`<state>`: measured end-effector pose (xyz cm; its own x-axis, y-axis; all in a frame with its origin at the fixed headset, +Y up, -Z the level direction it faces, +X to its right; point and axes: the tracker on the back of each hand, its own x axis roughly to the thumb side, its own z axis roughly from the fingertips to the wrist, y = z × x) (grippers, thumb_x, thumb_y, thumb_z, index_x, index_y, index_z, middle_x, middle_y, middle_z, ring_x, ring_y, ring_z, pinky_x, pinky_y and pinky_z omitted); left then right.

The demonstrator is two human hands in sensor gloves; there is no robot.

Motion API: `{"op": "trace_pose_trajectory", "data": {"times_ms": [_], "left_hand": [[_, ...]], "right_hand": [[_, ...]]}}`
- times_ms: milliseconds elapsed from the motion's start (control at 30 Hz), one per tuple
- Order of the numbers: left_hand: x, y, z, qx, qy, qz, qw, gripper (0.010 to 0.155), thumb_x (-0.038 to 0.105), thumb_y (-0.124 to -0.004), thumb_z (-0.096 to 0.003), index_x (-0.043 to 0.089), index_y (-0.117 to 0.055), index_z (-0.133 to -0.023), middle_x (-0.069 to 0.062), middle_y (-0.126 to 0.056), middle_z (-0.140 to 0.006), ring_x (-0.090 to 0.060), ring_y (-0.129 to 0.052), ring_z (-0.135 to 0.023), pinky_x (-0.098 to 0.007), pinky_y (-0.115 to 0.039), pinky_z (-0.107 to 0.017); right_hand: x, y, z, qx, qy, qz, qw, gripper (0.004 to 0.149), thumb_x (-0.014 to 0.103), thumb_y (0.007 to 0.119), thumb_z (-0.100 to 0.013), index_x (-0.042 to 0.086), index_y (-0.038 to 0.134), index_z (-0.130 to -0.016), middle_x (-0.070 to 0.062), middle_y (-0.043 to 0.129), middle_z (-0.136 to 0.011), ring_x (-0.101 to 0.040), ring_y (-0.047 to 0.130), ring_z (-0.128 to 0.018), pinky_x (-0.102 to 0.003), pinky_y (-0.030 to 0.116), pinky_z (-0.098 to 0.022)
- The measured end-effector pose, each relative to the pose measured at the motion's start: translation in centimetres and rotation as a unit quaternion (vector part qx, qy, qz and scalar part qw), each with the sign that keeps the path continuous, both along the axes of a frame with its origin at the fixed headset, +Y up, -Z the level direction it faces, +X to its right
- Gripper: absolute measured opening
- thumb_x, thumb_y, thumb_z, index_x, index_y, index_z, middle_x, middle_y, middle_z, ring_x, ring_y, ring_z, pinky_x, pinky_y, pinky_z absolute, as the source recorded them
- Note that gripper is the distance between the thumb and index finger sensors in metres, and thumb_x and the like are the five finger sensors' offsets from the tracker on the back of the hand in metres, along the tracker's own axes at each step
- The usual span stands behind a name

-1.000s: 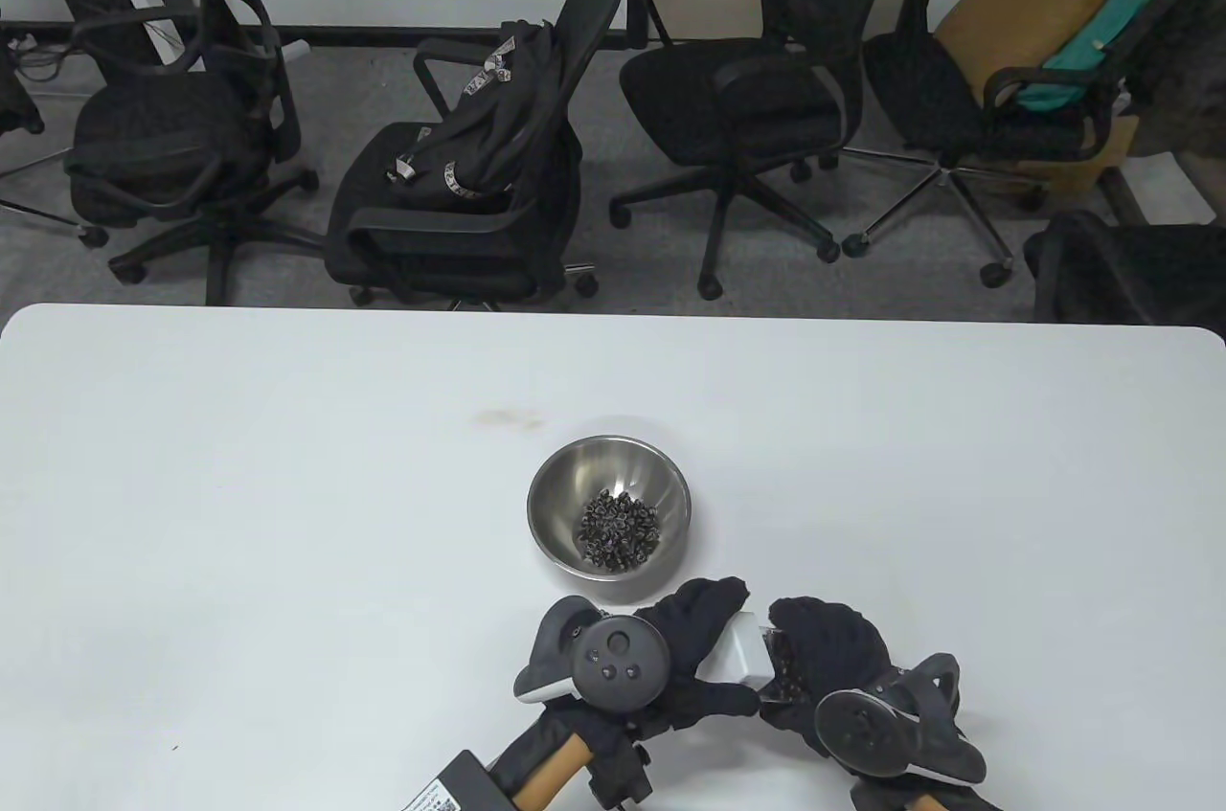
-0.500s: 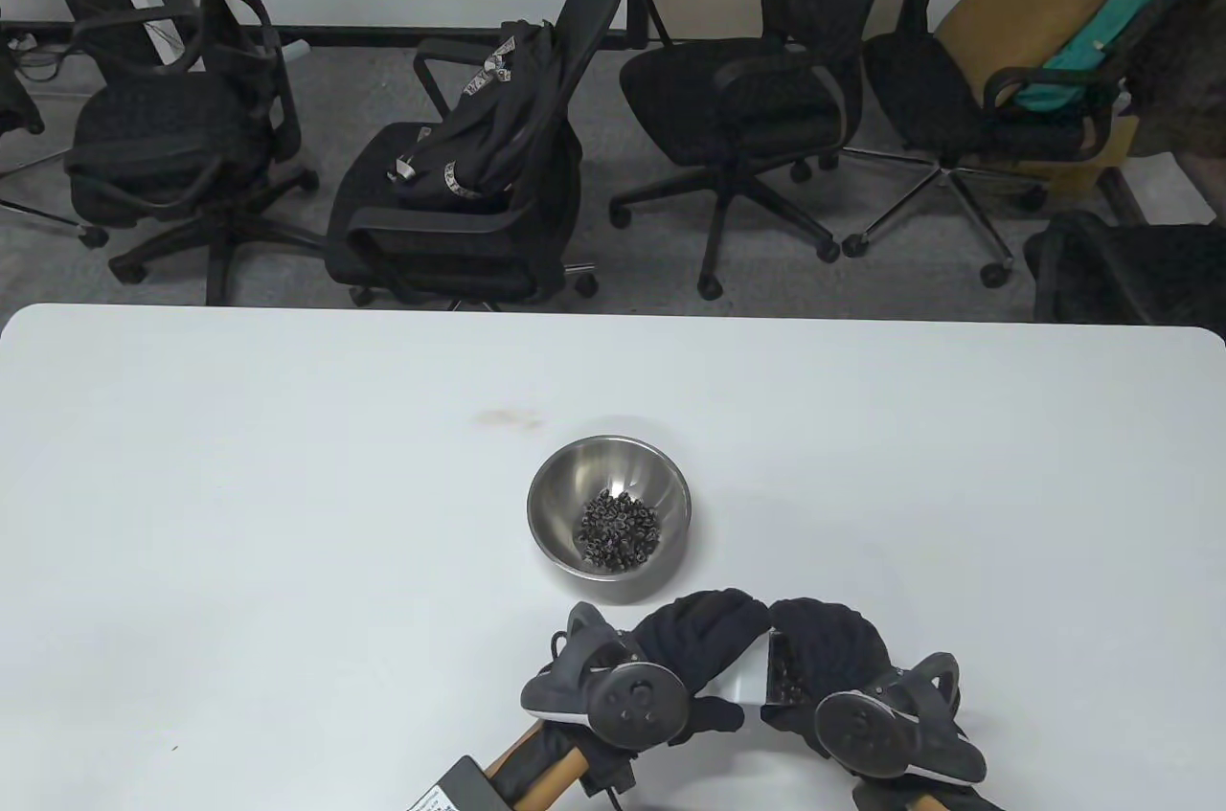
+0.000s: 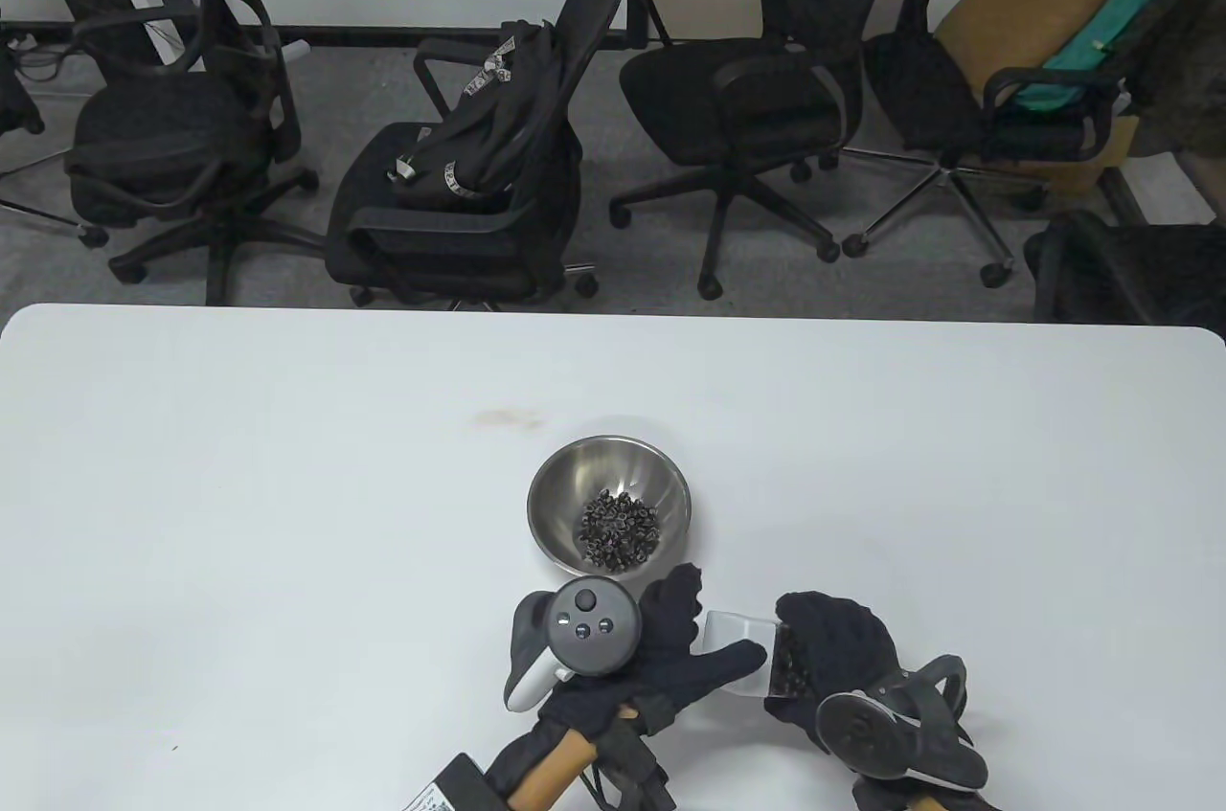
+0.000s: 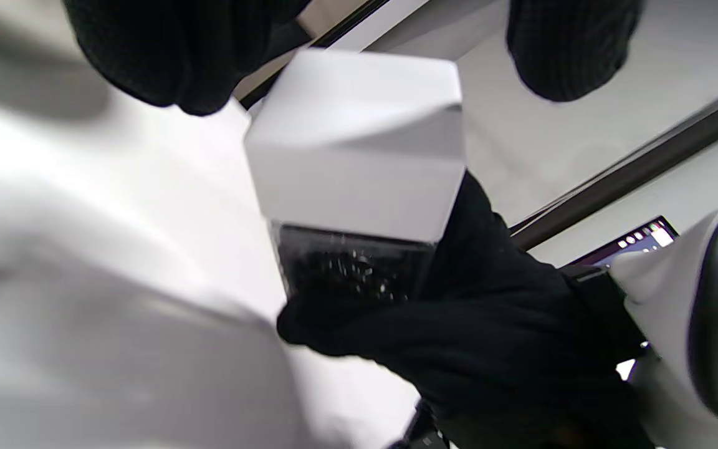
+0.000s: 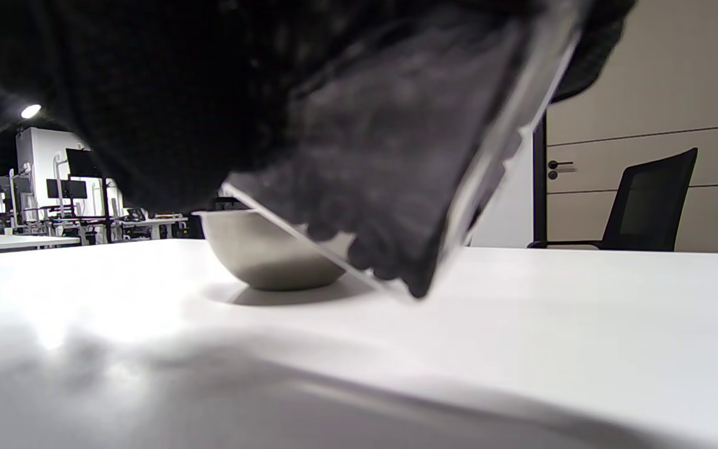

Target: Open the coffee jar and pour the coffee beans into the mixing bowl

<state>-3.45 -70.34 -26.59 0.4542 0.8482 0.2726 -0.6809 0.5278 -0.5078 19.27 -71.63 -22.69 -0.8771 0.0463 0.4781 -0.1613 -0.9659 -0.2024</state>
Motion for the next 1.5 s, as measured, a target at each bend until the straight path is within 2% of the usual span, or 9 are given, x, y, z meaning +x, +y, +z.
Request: {"op": "trace_pose_trajectory", "data": {"times_ms": [167, 500, 900, 1033, 1167, 1267, 1500], "left_hand": [[0.5, -0.6, 0.0, -0.022, -0.003, -0.007, 1.000, 0.109, 0.067, -0.078, -0.0558, -0.022, -0.048, -0.112, -0.042, -0.067, -0.100, -0.050, -0.089, -0.078, -0.051, -0.084, -0.057], [0.6, -0.4, 0.1, -0.003, -0.017, 0.005, 1.000, 0.103, 0.059, -0.086, -0.0550, -0.019, -0.051, -0.111, -0.039, -0.070, -0.099, -0.047, -0.091, -0.077, -0.050, -0.086, -0.057], [0.8, 0.6, 0.4, 0.091, -0.074, -0.034, 0.993, 0.100, 0.050, -0.093, -0.0530, -0.012, -0.046, -0.115, -0.034, -0.062, -0.107, -0.050, -0.083, -0.089, -0.056, -0.078, -0.066], [1.1, 1.1, 0.8, 0.153, -0.105, -0.068, 0.980, 0.098, 0.044, -0.095, -0.0520, -0.006, -0.043, -0.118, -0.031, -0.058, -0.112, -0.050, -0.077, -0.096, -0.059, -0.074, -0.070], [1.5, 1.6, 1.5, 0.227, -0.124, -0.108, 0.960, 0.097, 0.040, -0.097, -0.0507, -0.001, -0.042, -0.119, -0.027, -0.056, -0.115, -0.050, -0.073, -0.100, -0.060, -0.070, -0.073], [1.7, 1.7, 1.9, 0.261, -0.130, -0.128, 0.948, 0.096, 0.038, -0.097, -0.0504, 0.002, -0.041, -0.119, -0.024, -0.054, -0.116, -0.049, -0.071, -0.102, -0.060, -0.069, -0.075], [1.8, 1.7, 2.0, 0.267, -0.134, -0.134, 0.945, 0.096, 0.036, -0.098, -0.0503, 0.006, -0.039, -0.121, -0.020, -0.052, -0.119, -0.049, -0.067, -0.105, -0.061, -0.066, -0.076]], "right_hand": [[-0.1, 0.1, 0.2, 0.010, 0.001, 0.004, 1.000, 0.094, 0.045, 0.095, -0.042, 0.003, 0.043, -0.108, -0.028, 0.058, -0.102, -0.045, 0.068, -0.088, -0.066, 0.063, -0.068], [-0.2, 0.2, 0.3, 0.012, 0.007, 0.002, 1.000, 0.094, 0.045, 0.095, -0.042, 0.003, 0.043, -0.108, -0.028, 0.058, -0.102, -0.045, 0.068, -0.088, -0.066, 0.062, -0.068], [-0.2, 0.2, 0.3, 0.010, 0.019, -0.004, 1.000, 0.094, 0.045, 0.095, -0.042, 0.003, 0.043, -0.108, -0.027, 0.058, -0.102, -0.045, 0.068, -0.088, -0.066, 0.062, -0.068], [-0.2, 0.2, 0.3, 0.007, 0.024, -0.004, 1.000, 0.094, 0.045, 0.095, -0.042, 0.004, 0.043, -0.108, -0.027, 0.058, -0.103, -0.045, 0.068, -0.088, -0.066, 0.063, -0.069], [-0.2, 0.2, 0.3, 0.004, 0.027, -0.006, 1.000, 0.094, 0.045, 0.095, -0.042, 0.004, 0.043, -0.108, -0.027, 0.058, -0.102, -0.045, 0.068, -0.088, -0.066, 0.063, -0.069], [-0.1, 0.2, 0.3, 0.002, 0.028, -0.009, 1.000, 0.094, 0.045, 0.095, -0.042, 0.004, 0.043, -0.108, -0.027, 0.058, -0.102, -0.045, 0.068, -0.088, -0.066, 0.063, -0.069], [-0.1, 0.2, 0.2, 0.001, 0.027, -0.007, 1.000, 0.094, 0.045, 0.095, -0.042, 0.004, 0.043, -0.108, -0.027, 0.058, -0.102, -0.045, 0.068, -0.088, -0.066, 0.063, -0.069]]}}
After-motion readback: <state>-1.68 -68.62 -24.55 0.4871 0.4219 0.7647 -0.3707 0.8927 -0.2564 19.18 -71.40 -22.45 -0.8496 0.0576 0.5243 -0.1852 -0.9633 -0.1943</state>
